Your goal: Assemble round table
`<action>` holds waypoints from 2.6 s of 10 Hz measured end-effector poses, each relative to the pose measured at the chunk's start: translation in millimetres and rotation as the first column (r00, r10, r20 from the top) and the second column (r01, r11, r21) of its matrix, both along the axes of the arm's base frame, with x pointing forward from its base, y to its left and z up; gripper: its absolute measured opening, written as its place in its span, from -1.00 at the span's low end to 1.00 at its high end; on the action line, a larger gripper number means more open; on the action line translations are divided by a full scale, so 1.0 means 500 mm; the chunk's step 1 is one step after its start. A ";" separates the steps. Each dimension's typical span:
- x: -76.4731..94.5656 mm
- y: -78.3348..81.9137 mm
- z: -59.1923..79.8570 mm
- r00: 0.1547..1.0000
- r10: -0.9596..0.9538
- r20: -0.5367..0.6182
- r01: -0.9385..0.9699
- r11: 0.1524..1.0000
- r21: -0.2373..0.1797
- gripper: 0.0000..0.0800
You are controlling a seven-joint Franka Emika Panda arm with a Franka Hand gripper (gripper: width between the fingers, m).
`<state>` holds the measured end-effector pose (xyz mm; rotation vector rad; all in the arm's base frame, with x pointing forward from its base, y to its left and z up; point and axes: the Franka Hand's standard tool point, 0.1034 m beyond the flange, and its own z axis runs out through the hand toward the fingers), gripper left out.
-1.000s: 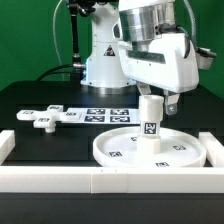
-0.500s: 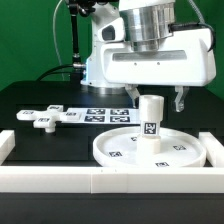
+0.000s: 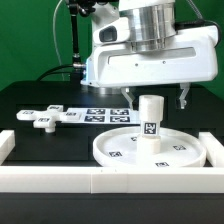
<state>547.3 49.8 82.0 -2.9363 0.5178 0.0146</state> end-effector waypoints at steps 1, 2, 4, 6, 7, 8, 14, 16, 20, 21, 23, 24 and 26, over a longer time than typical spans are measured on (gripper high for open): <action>0.001 -0.003 0.000 0.985 0.172 0.023 -0.172 0.985 -0.025 0.62; 0.004 -0.004 0.001 0.951 0.305 0.045 -0.303 0.952 -0.054 0.62; 0.006 -0.008 0.002 0.882 0.467 0.062 -0.463 0.883 -0.078 0.62; 0.006 -0.010 0.001 0.812 0.580 0.072 -0.574 0.814 -0.089 0.62; 0.006 -0.011 0.001 0.778 0.624 0.074 -0.617 0.781 -0.095 0.62; 0.006 -0.011 0.001 0.714 0.696 0.073 -0.688 0.718 -0.110 0.62; -0.001 -0.005 -0.013 0.251 0.967 0.037 -0.954 0.254 -0.160 0.62; -0.001 -0.009 -0.014 0.098 0.995 0.023 -0.980 0.101 -0.172 0.62; 0.002 -0.032 -0.014 -0.109 0.994 0.011 -0.976 -0.105 -0.191 0.62; 0.002 -0.033 -0.014 -0.106 0.994 0.012 -0.976 -0.101 -0.190 0.32; 0.002 -0.034 -0.015 -0.105 0.994 0.011 -0.977 -0.101 -0.189 0.02; 0.001 -0.034 -0.015 -0.105 0.994 0.011 -0.977 -0.101 -0.189 0.02; 0.001 -0.034 -0.016 -0.078 0.997 0.013 -0.979 -0.075 -0.188 0.02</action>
Offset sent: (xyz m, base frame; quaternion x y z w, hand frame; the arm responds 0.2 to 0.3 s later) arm -0.0003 -0.0053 0.0019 0.0077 -0.0027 -0.2370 0.9715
